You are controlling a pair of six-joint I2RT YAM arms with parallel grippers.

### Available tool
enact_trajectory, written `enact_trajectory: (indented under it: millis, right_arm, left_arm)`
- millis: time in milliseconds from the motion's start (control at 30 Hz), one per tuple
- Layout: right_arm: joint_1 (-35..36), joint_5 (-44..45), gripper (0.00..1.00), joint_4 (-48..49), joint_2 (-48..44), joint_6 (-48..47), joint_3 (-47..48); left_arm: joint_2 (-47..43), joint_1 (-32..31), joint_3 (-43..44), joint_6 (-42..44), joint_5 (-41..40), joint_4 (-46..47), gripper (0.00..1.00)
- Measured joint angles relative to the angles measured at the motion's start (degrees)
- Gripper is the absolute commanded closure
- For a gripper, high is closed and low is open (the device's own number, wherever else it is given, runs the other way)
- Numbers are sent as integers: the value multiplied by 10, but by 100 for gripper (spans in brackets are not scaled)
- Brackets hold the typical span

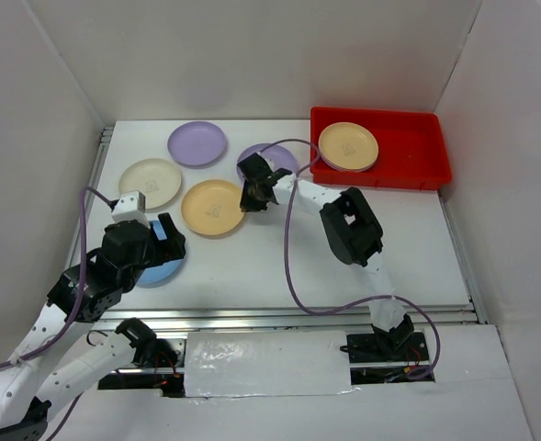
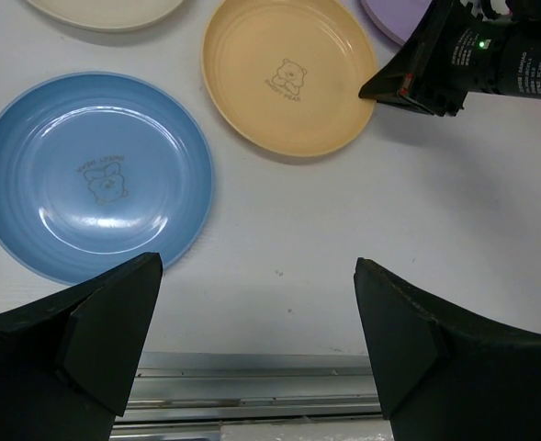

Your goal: Place the plates into the plastic bin on the countertop

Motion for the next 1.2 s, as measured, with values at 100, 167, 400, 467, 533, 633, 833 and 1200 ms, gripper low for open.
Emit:
enact_trajectory:
  millis: [100,167,400,467,533,633,833,1200]
  right_arm:
    - [6,-1,100,1,-23,5,-31]
    - [10,-5,100,-4,-43,5,-48]
    - [-22,-22,100,-14,-204,-7,-98]
    - [-65,-27,100,-14,-254,-14,-96]
    - [-132,-32,100,-26,-280,-24,-70]
    - [-251,-27,100,-51,-248,-35,16]
    - [-422,-21,100,-107,-114,-49,140]
    - [-489,-70,60,-185,-16,-70,172]
  left_arm:
    - [0,0,0,0,0,1,1]
    - [0,0,0,0,1,1,1]
    - [-2,0,0,0,4,2,1]
    - [-4,0,0,0,5,2,1]
    - [-4,0,0,1,6,2,1]
    - [-4,0,0,1,9,2,1]
    - [-3,0,0,1,10,2,1]
    - [22,0,0,4,19,4,1]
